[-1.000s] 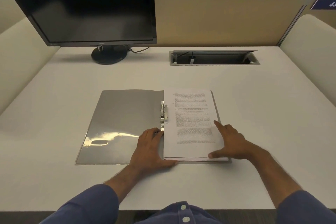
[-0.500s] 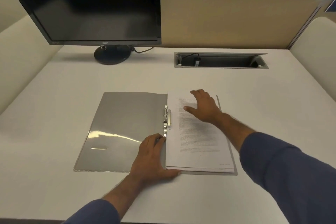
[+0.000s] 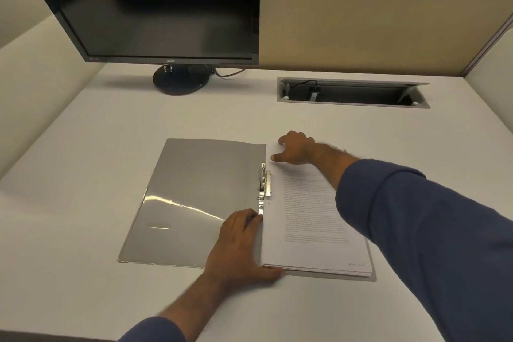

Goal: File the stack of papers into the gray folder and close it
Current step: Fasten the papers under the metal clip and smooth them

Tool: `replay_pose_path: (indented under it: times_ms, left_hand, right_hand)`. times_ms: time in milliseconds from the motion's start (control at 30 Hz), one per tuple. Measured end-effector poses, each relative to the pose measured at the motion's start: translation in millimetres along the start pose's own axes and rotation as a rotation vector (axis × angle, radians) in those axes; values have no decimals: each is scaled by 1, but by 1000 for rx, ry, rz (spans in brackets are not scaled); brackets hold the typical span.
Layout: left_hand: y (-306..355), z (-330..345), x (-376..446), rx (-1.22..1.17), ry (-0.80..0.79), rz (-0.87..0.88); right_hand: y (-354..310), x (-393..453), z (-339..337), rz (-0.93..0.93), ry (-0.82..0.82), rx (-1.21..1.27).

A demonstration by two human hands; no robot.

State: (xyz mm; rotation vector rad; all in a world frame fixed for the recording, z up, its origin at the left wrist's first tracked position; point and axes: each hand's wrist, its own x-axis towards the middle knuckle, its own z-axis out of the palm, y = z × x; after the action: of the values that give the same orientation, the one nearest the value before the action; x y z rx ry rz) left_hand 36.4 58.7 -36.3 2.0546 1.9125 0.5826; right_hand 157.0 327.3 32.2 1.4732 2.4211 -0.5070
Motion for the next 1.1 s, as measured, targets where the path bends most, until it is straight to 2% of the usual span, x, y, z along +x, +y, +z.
replay_pose_path:
  times_ms: [333,600,833,1100]
  left_hand:
    - [0,-1,0,-2,9,-4]
    - [1,-1,2,-9,36,6]
    - [1,-1,2,-7,32,-14]
    - [1,-2,1,-15,18,-18]
  right_hand:
    - [1,7,6,-18,-1,-57]
    - [-5,11,7,-24,55,-3]
    - [-7,11,-4,-45,-5,-9]
    - [-8,7,13,-76,161,83]
